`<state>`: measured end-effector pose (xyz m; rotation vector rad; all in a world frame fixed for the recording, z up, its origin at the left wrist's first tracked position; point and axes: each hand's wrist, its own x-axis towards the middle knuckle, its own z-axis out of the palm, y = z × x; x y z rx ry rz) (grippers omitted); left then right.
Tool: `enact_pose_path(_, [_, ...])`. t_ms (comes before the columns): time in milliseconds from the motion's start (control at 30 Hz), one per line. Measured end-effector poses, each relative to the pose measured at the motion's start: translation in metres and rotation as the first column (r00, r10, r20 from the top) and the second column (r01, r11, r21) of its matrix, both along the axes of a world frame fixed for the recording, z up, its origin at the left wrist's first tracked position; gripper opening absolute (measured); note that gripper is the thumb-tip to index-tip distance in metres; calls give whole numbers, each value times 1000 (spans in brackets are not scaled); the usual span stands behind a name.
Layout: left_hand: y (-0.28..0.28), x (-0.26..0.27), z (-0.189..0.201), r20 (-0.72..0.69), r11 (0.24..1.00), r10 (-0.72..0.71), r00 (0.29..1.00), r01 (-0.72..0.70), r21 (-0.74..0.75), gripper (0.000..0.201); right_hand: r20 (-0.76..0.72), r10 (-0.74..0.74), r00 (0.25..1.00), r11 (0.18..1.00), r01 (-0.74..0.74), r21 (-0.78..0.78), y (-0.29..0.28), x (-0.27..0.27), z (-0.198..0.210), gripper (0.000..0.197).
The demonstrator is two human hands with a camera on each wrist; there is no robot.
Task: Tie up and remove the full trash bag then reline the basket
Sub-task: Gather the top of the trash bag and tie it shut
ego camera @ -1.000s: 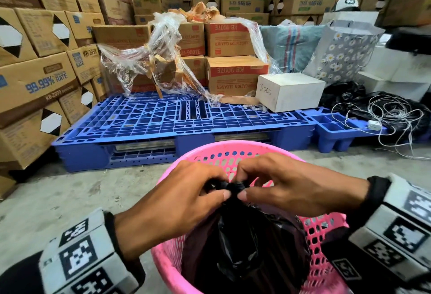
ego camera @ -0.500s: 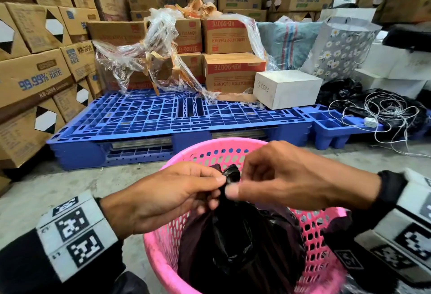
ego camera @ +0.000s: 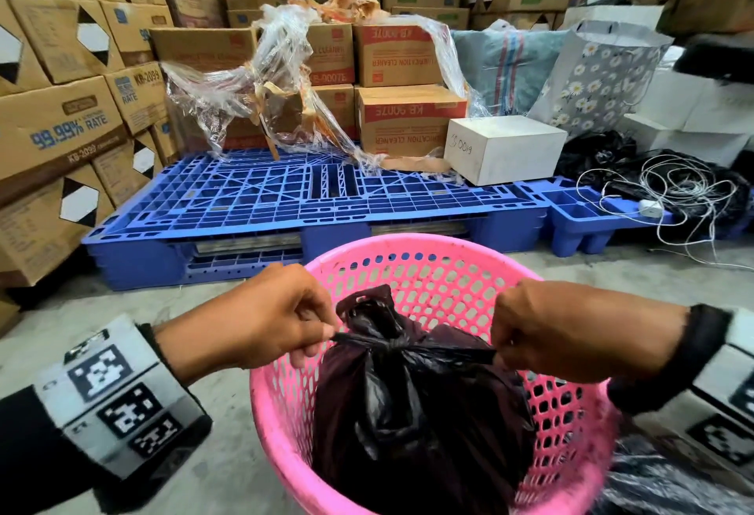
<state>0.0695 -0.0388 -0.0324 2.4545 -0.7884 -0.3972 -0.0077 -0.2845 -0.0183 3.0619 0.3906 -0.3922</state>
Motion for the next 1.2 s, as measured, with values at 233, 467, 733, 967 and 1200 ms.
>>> enact_pose_path(233, [-8,5,13,-23,988,26,999,-29,-150,7,181,-9,983,984,-23,176,-2,3,7,25])
enact_pose_path(467, [-35,-14,16,-236,933,-284,929,212,-292,12,251,137,958,776,-261,574,34,4,22,19])
enact_pose_path(733, [-44,15,25,-317,972,-189,929,130,-197,12,58,-114,992,943,90,322,-40,31,5,78])
enact_pose_path(967, [-53,5,43,-354,997,-29,935,0,-82,24,-206,-273,940,936,310,170,-68,-48,-25,104])
enact_pose_path(1200, [-56,-9,84,-275,978,145,950,-179,-103,21,-270,-394,879,900,428,82,-59,-62,-28,78])
